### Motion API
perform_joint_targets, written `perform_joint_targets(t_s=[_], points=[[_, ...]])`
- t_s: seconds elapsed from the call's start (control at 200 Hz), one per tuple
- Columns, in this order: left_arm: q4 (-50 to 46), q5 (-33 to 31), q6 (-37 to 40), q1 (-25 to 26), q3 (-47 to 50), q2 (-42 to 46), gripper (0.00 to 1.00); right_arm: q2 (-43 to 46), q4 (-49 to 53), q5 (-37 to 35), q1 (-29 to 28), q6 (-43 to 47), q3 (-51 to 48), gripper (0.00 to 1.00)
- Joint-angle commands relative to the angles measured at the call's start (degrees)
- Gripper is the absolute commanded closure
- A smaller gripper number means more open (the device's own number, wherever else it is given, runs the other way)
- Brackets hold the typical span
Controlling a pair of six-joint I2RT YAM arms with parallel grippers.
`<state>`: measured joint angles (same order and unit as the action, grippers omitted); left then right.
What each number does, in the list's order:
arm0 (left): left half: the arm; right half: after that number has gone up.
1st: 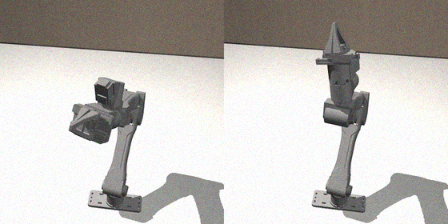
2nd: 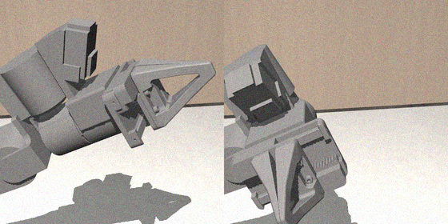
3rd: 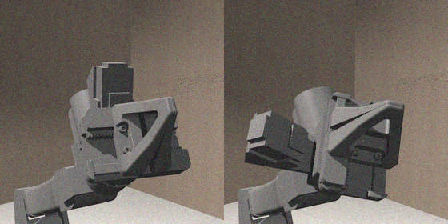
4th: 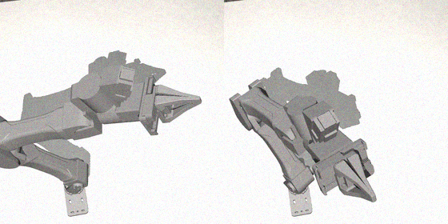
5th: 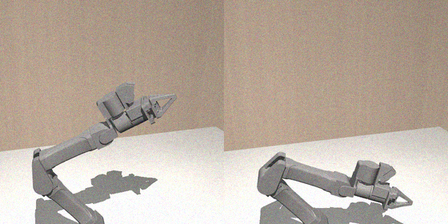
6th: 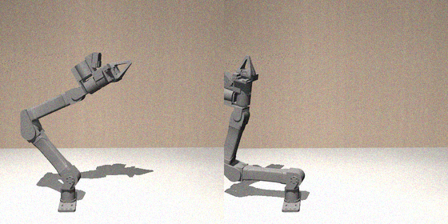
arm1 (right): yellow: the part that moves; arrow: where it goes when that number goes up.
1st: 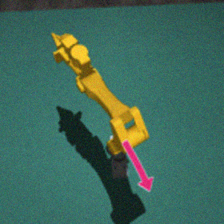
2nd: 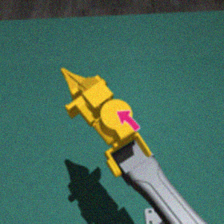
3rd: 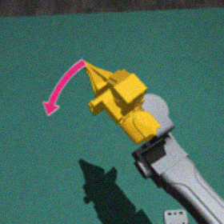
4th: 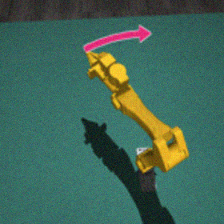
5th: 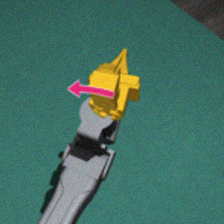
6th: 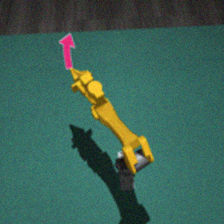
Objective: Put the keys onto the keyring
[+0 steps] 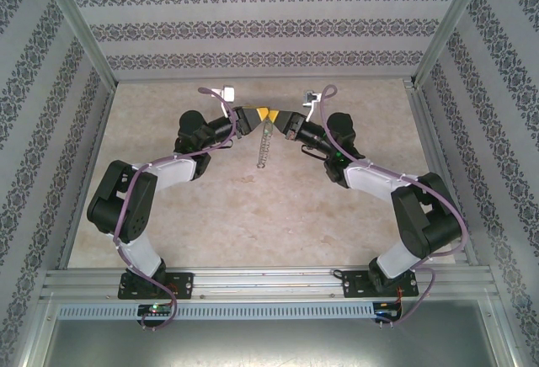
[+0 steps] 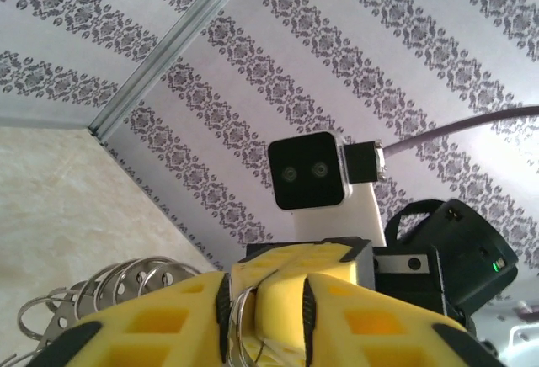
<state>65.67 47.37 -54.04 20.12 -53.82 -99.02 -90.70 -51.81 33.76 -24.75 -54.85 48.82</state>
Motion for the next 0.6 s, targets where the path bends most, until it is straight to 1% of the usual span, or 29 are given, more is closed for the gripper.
perform_joint_targets(t_s=[0.0, 0.13, 0.31, 0.395, 0.5, 0.595], points=[[-0.9, 1.8, 1.5, -0.9, -1.9, 3.5, 0.64, 1.0, 2.5, 5.6, 2.2, 4.6, 2.5, 1.0], [-8.1, 3.7, 4.5, -2.2, -2.9, 6.1, 0.59, 2.4, 8.9, 12.5, 4.5, 10.1, 4.7, 1.0], [-21.1, 10.5, 9.0, -2.4, -8.3, 7.2, 0.58, 1.7, 17.1, 21.9, 6.6, 15.5, 9.5, 1.0], [-27.4, 12.8, 11.7, -2.4, -10.2, 7.5, 0.57, 0.7, 19.2, 25.8, 7.2, 16.8, 11.9, 1.0], [-35.2, 13.4, 16.1, -2.5, -11.9, 8.2, 0.6, -0.6, 21.0, 29.7, 7.6, 17.7, 14.2, 1.0], [-40.9, 13.1, 19.7, -2.4, -12.9, 9.0, 0.61, -1.2, 23.5, 31.1, 7.9, 19.2, 16.1, 1.0]])
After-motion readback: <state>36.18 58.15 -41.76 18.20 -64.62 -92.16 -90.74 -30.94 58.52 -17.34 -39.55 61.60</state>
